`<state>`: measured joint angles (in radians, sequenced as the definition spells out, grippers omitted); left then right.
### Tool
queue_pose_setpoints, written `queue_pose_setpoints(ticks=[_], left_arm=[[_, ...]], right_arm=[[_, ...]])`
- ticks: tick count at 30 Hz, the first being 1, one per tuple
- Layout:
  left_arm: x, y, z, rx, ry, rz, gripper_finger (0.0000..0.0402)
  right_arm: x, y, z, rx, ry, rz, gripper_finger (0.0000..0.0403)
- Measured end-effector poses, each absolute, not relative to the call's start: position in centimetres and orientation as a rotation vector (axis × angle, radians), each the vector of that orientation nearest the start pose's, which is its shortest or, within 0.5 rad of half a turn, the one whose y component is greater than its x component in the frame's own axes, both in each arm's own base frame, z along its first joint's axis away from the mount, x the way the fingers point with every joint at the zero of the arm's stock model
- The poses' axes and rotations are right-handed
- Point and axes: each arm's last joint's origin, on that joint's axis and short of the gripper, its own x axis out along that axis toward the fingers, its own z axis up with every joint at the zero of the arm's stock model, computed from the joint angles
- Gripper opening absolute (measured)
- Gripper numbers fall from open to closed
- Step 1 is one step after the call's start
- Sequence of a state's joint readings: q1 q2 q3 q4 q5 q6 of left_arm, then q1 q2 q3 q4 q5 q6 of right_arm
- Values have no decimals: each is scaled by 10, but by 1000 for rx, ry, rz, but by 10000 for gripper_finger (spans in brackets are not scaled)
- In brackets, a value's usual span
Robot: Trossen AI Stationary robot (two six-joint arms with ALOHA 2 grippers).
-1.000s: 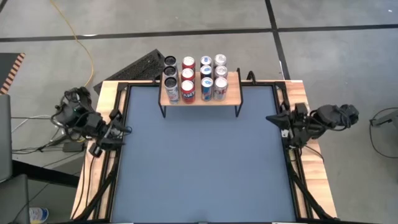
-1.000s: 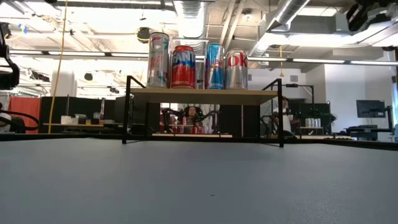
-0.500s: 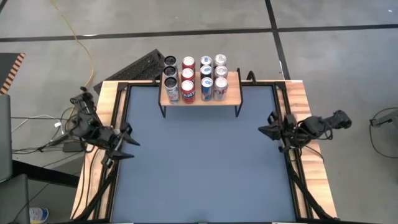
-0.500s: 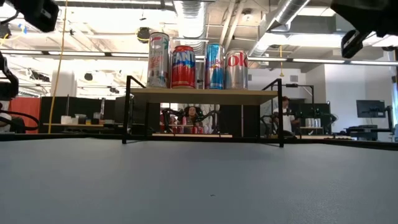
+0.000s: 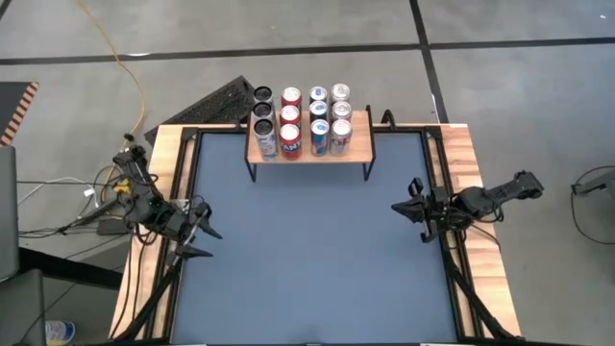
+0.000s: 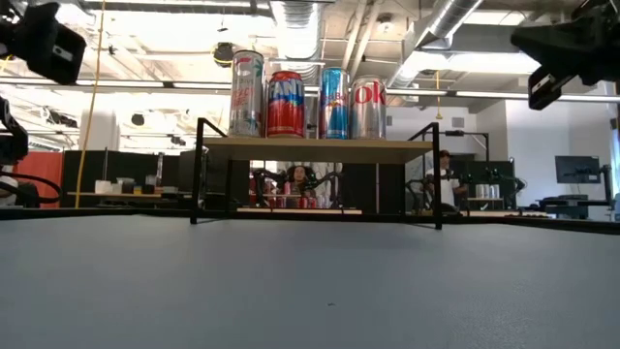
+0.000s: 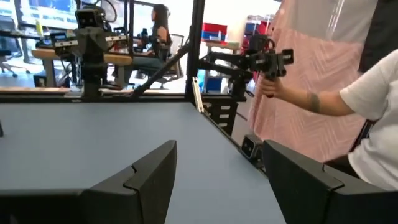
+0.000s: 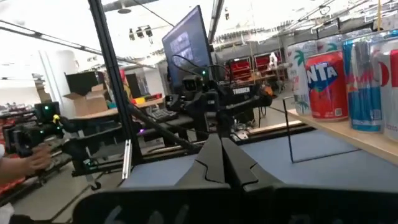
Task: Place canned beverage on shelf
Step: Return to Home Position
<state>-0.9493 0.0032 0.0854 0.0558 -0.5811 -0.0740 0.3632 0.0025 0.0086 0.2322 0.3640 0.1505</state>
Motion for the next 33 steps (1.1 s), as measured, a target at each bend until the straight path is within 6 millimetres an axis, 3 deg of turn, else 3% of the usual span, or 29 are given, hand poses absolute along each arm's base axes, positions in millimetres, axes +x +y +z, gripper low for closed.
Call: queue_pose_setpoints(ticks=[13,19,27,33], left_arm=[[65,-69,174,-148,-40,-495,227],[64,-71,175,-147,-42,-585,227],[65,-69,175,-36,-70,-500,227],[65,-68,174,-46,-57,-467,227]], right_arm=[[94,14,177,199,-130,-137,0],[94,9,176,194,-123,-225,0],[95,7,173,184,-101,-253,0],[95,7,173,183,-97,-252,0]])
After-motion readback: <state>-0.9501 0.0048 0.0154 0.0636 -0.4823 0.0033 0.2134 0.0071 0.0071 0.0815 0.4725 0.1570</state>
